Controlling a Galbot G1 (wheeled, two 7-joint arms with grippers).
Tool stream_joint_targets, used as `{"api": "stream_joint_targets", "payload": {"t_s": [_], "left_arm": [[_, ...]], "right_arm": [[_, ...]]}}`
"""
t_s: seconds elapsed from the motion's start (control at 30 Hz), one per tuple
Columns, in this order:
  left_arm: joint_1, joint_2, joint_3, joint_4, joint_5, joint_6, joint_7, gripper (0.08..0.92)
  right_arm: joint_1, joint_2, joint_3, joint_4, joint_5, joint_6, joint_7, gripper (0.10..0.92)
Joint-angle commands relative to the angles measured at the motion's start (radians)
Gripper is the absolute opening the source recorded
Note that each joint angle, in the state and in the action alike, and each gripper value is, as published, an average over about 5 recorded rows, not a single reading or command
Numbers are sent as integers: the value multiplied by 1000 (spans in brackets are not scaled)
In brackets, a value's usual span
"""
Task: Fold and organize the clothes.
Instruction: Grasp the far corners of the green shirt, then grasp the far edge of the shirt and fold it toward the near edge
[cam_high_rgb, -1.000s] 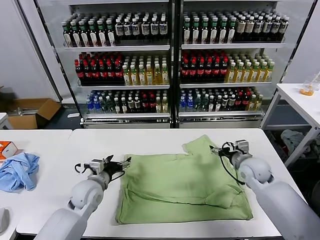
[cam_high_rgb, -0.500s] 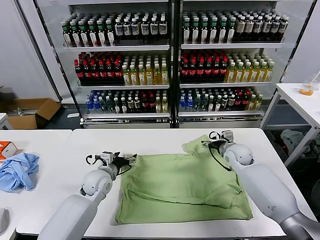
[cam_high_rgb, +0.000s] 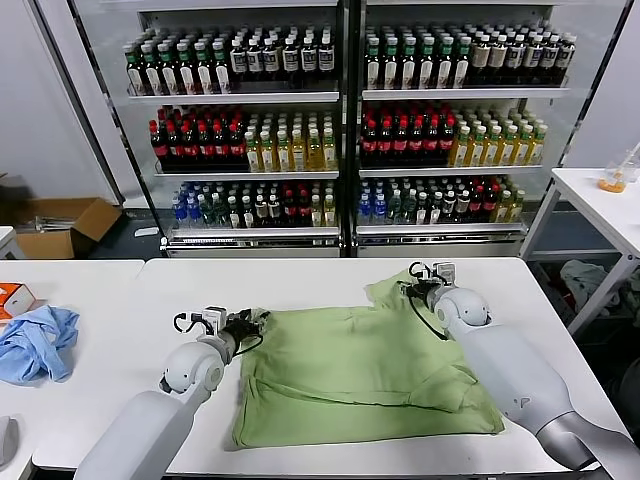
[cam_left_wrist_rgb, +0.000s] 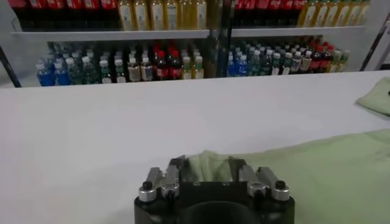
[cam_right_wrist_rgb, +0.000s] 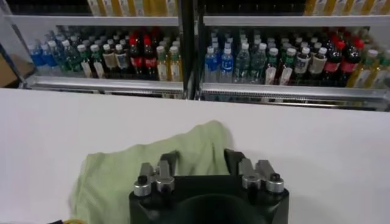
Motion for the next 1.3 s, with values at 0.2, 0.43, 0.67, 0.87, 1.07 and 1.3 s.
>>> {"api": "stream_joint_targets", "payload": {"t_s": [0.2,0.43,0.67,0.87,1.07,1.3], "left_arm": [[15,-4,-17,-15,-56,-41,37,225],[46,4,-53,-83,-115,-92,63,98],[96,11,-96,-144,-184,-125,75,88],[150,12,-138,-195,-240,-134,79,88],[227,44,-184,-272,-283,-134,88,88],[327,75,-232,-355,-314,-129,95,88]], "right_arm": [[-13,-12,-2,49,26,-4,-25,257],[-48,-64,39,185,32,12,-23,109],[-111,-145,121,346,67,16,-10,105],[-220,-204,224,475,79,15,-5,105],[-356,-268,341,617,109,8,3,105],[-578,-341,513,798,146,2,12,105]]}}
